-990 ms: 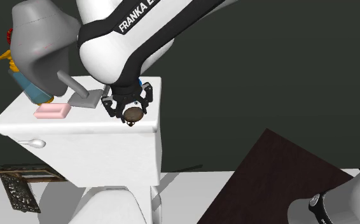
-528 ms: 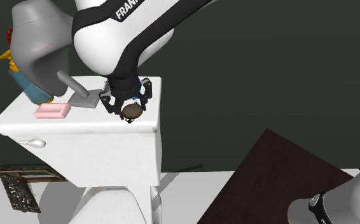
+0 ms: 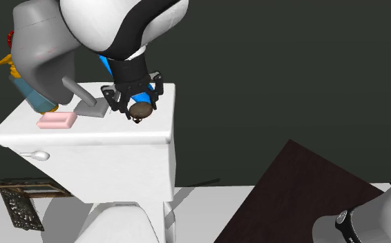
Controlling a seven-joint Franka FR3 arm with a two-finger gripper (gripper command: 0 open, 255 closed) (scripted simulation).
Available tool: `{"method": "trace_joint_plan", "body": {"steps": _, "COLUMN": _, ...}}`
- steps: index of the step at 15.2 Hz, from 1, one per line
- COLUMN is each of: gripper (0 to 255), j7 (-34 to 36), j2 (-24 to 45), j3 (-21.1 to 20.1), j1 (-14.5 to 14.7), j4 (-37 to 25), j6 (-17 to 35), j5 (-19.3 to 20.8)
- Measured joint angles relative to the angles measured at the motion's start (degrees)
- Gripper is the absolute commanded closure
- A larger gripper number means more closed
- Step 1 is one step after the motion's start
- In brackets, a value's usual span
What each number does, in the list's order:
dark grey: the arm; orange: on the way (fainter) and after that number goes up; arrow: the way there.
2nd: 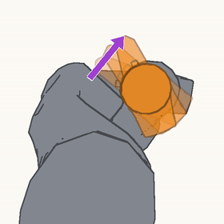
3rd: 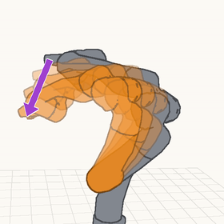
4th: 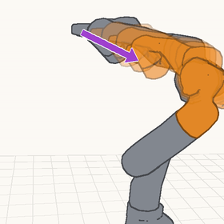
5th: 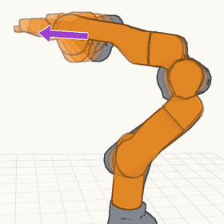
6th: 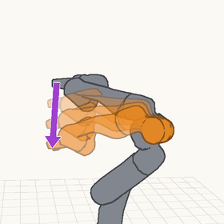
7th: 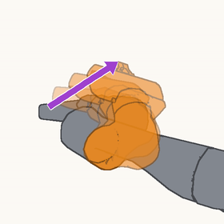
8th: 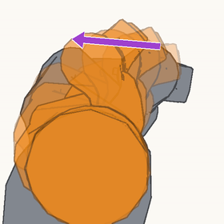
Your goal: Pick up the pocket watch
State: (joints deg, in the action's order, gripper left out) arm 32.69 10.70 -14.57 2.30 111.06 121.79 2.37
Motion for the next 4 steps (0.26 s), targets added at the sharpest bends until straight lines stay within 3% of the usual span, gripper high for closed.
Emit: {"method": "trace_joint_plan", "body": {"steps": 4, "gripper": 255, "j7": -0.2, "j2": -1.0, "j3": -0.1, "j1": -0.1, "j4": -1.6, "j6": -2.6, "j5": -0.3}}
